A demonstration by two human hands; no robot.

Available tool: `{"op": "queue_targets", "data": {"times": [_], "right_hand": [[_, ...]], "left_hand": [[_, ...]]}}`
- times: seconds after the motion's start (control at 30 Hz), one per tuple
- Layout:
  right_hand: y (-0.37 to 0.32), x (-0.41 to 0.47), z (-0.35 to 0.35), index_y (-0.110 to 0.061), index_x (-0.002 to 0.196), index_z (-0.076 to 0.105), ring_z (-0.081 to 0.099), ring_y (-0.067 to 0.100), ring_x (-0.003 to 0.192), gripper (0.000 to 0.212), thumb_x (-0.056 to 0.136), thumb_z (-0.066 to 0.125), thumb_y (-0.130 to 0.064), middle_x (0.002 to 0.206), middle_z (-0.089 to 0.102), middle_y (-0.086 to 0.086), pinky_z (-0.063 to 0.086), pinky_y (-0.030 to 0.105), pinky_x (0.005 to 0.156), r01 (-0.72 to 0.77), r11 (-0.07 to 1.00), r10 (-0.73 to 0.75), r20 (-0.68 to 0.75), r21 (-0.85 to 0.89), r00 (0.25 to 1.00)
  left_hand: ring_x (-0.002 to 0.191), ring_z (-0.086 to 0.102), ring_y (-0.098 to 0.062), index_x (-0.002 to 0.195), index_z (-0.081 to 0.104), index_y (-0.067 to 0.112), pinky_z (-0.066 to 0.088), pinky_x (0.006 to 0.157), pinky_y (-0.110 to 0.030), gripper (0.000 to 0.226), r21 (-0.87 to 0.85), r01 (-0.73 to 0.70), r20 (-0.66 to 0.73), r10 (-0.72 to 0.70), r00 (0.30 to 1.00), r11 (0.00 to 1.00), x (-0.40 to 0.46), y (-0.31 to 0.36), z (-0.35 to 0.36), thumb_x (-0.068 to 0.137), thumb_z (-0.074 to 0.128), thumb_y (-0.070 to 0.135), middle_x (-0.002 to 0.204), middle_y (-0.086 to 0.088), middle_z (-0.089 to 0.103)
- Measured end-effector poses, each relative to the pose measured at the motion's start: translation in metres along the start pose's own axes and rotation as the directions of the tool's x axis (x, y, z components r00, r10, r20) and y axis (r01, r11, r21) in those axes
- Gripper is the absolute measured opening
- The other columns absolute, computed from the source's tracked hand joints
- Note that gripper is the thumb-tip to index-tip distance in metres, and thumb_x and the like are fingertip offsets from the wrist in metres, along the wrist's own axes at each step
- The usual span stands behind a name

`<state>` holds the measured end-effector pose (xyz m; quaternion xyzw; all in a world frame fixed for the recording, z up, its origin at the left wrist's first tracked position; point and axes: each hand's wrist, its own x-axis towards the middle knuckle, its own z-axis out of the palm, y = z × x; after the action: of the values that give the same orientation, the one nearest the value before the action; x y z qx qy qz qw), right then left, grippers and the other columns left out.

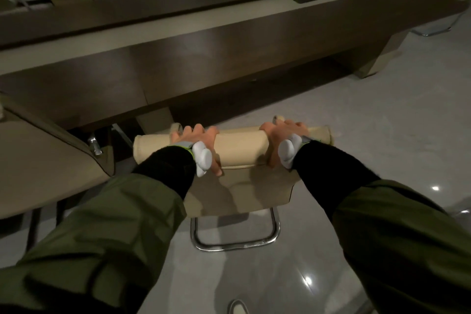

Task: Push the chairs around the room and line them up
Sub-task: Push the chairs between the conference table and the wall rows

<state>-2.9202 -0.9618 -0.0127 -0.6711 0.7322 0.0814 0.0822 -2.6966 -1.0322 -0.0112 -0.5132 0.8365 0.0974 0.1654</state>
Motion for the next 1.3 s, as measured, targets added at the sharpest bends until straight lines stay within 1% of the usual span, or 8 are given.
{"op": "queue_targets", "data": {"times": [0.2,0.4,0.57,0.7,0.83,0.97,1.13,1.3], "right_hand": [[0.003,0.052,-0.015,-0.038,0.121,0.046,0.050,0.030,0.114,0.071,0.058,0.078,-0.045,0.115,0.054,0.001,0.029,0.051,0.105,0.016,0.999,-0.017,0.033,0.044,0.999],[0.025,0.095,-0.027,-0.041,0.126,0.046,0.050,0.031,0.112,0.079,0.056,0.082,-0.048,0.121,0.052,0.000,0.036,0.046,0.098,0.039,0.998,-0.042,0.072,0.042,0.997],[0.052,0.130,-0.037,-0.041,0.128,0.043,0.052,0.027,0.112,0.088,0.052,0.087,-0.052,0.122,0.053,-0.003,0.038,0.045,0.098,0.064,0.998,-0.064,0.072,0.008,0.995],[0.070,0.160,-0.038,-0.042,0.127,0.042,0.053,0.028,0.113,0.087,0.053,0.087,-0.051,0.122,0.052,-0.002,0.041,0.046,0.098,0.102,0.994,-0.100,0.045,-0.036,0.994],[0.091,0.196,-0.043,-0.043,0.127,0.040,0.051,0.029,0.114,0.084,0.055,0.083,-0.057,0.125,0.050,-0.002,0.039,0.047,0.098,0.154,0.988,-0.153,0.041,-0.026,0.987],[0.115,0.225,-0.056,-0.041,0.131,0.041,0.048,0.031,0.120,0.088,0.055,0.083,-0.058,0.129,0.049,-0.001,0.036,0.049,0.099,0.222,0.974,-0.220,0.064,-0.040,0.974],[0.147,0.259,-0.073,-0.041,0.131,0.042,0.049,0.029,0.117,0.095,0.046,0.084,-0.053,0.121,0.049,-0.001,0.036,0.049,0.098,0.282,0.958,-0.273,0.119,-0.058,0.955],[0.179,0.289,-0.082,-0.039,0.129,0.042,0.048,0.027,0.112,0.086,0.054,0.082,-0.049,0.115,0.048,-0.003,0.034,0.048,0.097,0.368,0.929,-0.362,0.126,-0.033,0.924]], "left_hand": [[0.118,0.042,-0.028,0.135,0.033,0.040,0.032,0.100,-0.052,0.102,0.017,-0.009,-0.016,0.009,1.000,1.000,0.046,-0.021,-0.024,0.050,0.081,0.068,0.119,0.001,0.040],[0.118,0.041,-0.030,0.132,0.037,0.039,0.028,0.107,-0.059,0.094,-0.036,-0.022,-0.045,0.020,0.999,0.999,0.078,-0.014,-0.038,0.053,0.080,0.066,0.117,0.000,0.043],[0.115,0.042,-0.030,0.131,0.038,0.036,0.031,0.104,-0.054,0.089,-0.067,-0.006,-0.071,0.002,0.997,0.998,0.104,0.000,-0.051,0.057,0.081,0.063,0.115,-0.001,0.041],[0.113,0.044,-0.028,0.129,0.038,0.036,0.032,0.103,-0.054,0.090,-0.053,0.033,-0.106,-0.039,0.994,0.998,0.132,0.007,-0.054,0.054,0.081,0.064,0.112,0.001,0.042],[0.111,0.043,-0.028,0.128,0.037,0.039,0.033,0.100,-0.052,0.093,-0.056,0.080,-0.132,-0.086,0.987,0.995,0.161,0.014,-0.062,0.050,0.080,0.066,0.115,0.001,0.043],[0.114,0.043,-0.028,0.133,0.035,0.038,0.032,0.102,-0.052,0.094,-0.078,0.131,-0.119,-0.140,0.983,0.988,0.183,0.030,-0.074,0.054,0.078,0.065,0.118,0.001,0.043],[0.114,0.042,-0.028,0.135,0.033,0.038,0.032,0.101,-0.051,0.097,-0.118,0.206,-0.078,-0.215,0.973,0.971,0.211,0.059,-0.091,0.053,0.078,0.064,0.116,0.002,0.042],[0.115,0.043,-0.028,0.137,0.034,0.036,0.032,0.100,-0.051,0.098,-0.135,0.275,-0.075,-0.287,0.955,0.952,0.237,0.083,-0.104,0.054,0.080,0.063,0.118,0.001,0.044]]}}
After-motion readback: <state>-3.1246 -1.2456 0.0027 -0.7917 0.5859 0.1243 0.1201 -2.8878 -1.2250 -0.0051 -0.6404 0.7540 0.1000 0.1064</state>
